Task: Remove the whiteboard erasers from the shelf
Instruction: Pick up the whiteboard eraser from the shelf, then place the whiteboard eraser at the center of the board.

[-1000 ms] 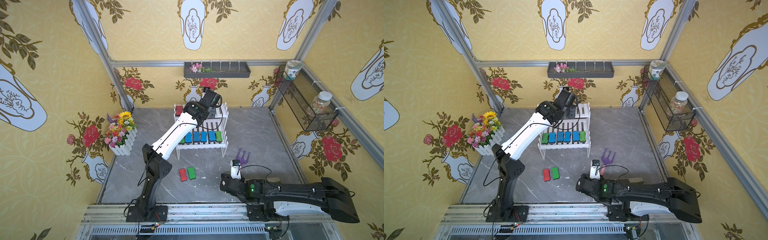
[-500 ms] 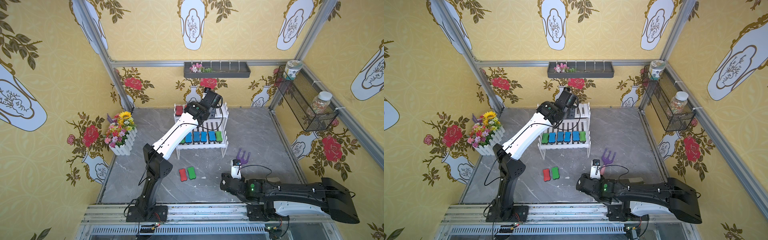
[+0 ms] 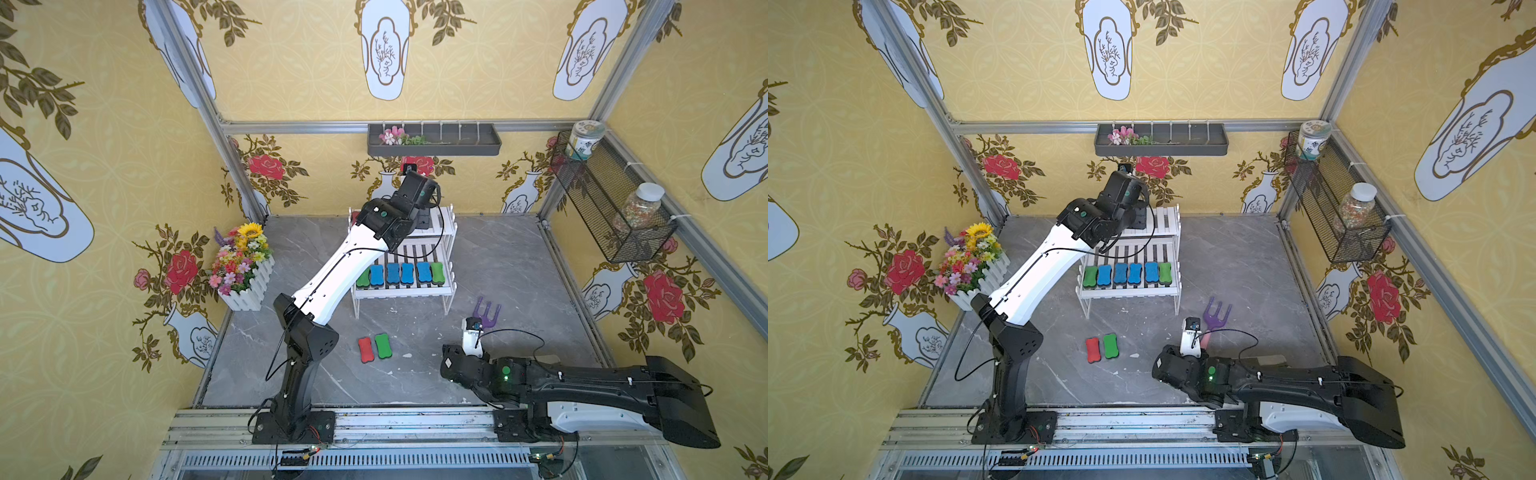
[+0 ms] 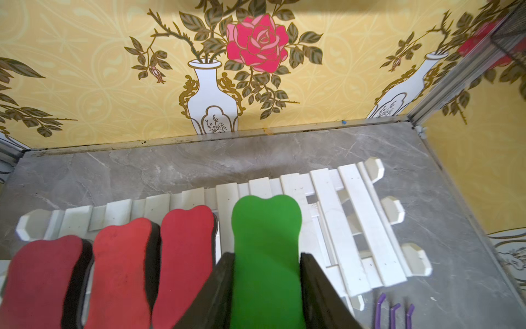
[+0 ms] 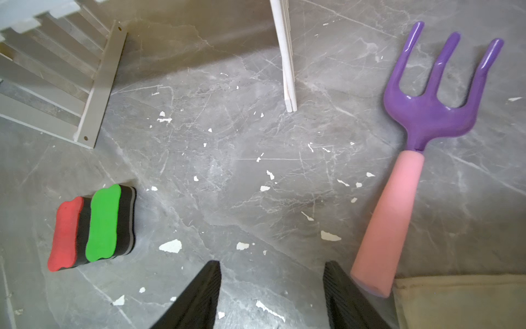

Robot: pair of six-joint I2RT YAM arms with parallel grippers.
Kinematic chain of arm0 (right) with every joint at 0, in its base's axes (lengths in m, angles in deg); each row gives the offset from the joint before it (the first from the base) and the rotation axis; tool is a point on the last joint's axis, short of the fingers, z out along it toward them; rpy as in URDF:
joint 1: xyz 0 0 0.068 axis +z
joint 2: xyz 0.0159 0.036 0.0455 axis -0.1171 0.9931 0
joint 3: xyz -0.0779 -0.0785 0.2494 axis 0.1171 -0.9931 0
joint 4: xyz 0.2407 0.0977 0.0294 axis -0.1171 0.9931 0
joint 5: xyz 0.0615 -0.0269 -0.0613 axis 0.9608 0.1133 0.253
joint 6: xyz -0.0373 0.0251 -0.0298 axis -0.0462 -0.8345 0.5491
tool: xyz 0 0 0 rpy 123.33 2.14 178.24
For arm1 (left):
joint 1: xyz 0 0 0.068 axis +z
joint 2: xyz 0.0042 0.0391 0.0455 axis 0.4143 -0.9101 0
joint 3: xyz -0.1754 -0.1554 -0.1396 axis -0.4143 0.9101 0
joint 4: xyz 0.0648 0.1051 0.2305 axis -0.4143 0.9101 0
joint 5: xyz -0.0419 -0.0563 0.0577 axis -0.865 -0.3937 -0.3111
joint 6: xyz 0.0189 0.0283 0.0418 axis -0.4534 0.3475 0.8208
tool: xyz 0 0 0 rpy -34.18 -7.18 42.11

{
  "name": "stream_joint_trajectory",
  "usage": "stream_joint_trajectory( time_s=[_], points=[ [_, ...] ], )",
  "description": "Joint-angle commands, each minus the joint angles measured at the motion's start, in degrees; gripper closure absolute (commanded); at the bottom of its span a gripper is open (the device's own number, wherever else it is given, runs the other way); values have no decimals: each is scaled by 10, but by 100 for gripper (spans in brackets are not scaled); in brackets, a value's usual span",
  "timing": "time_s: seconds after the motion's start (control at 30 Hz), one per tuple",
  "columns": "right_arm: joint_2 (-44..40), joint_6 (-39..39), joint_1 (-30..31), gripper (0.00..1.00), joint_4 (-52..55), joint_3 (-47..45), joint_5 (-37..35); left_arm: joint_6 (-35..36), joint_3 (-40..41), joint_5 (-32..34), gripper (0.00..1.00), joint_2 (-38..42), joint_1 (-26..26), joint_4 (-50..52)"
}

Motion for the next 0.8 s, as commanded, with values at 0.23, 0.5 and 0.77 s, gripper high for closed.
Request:
stream_joint_trajectory(
  time_s=[0.23,0.5,0.77],
  points=[
    [-15,-16,-5,37,30,8,-19,-89,351,9,60,243,-60,-159],
    [-21,-20,-6,37,34,9,-19,-211,613,89,61,432,-160,-169],
    [-26,-22,-6,37,41,15,-24,-403,854,109,62,554,-250,-144]
  ],
)
